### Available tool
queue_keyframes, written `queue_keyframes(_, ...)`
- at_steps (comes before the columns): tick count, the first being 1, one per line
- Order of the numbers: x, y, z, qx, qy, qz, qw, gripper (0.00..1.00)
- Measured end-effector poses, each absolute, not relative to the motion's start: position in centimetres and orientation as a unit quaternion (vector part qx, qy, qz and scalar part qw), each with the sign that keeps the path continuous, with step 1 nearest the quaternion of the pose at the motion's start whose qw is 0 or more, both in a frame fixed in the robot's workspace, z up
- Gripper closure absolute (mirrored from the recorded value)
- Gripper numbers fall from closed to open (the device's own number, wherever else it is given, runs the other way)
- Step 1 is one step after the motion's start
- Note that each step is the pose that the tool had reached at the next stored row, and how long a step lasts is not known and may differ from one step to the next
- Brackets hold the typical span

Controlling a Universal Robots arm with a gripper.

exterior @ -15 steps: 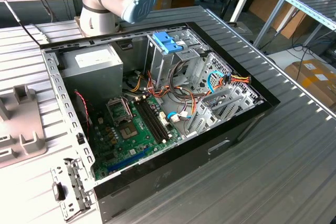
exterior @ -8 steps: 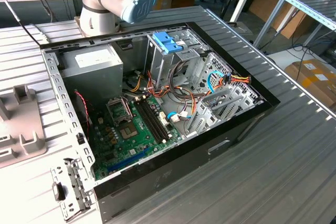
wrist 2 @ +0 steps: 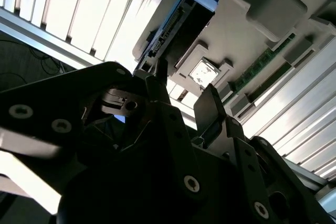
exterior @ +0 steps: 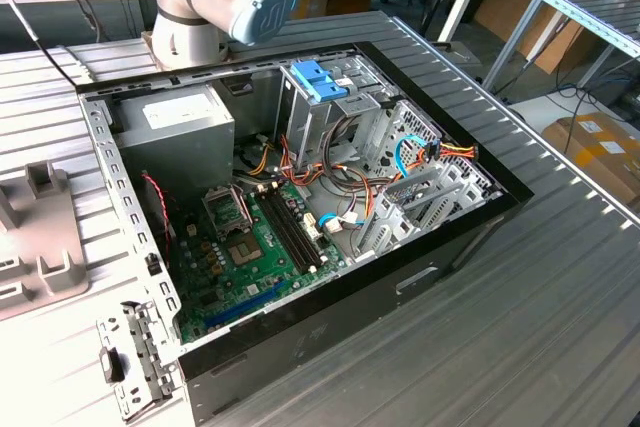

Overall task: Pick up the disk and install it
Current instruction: 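Pick up the disk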

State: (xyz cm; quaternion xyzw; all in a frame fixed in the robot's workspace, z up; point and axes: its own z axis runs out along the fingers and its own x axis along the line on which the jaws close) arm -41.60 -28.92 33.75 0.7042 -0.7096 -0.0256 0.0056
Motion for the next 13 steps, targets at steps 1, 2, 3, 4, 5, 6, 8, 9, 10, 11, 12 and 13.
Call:
queue_keyframes(1, -41.6, -28.8, 33.7, 0.704, -0.71, -0.026, 0.006, 0.52)
queue_keyframes(2, -41.7, -28.7, 33.7, 0.704, -0.71, -0.026, 0.005, 0.52)
queue_keyframes(3, -41.7, -28.6, 33.7, 0.704, -0.71, -0.026, 0.005, 0.52)
queue_keyframes(4, -41.7, -28.5, 33.7, 0.704, -0.71, -0.026, 0.005, 0.52)
queue_keyframes(5, -41.8, -28.4, 33.6, 0.704, -0.71, -0.026, 0.005, 0.52)
queue_keyframes(6, -41.9, -28.1, 33.6, 0.704, -0.71, -0.026, 0.005, 0.52)
queue_keyframes(8, -42.0, -27.8, 33.5, 0.704, -0.71, -0.027, 0.005, 0.52)
queue_keyframes(9, -42.1, -27.7, 33.5, 0.704, -0.71, -0.027, 0.005, 0.52)
queue_keyframes(10, -42.2, -27.7, 33.4, 0.704, -0.709, -0.027, 0.004, 0.52)
queue_keyframes(11, -42.4, -27.5, 33.4, 0.704, -0.709, -0.027, 0.004, 0.52)
queue_keyframes(12, -42.5, -27.4, 33.3, 0.704, -0.709, -0.027, 0.004, 0.52)
queue_keyframes(13, -42.6, -27.3, 33.3, 0.704, -0.709, -0.027, 0.004, 0.52)
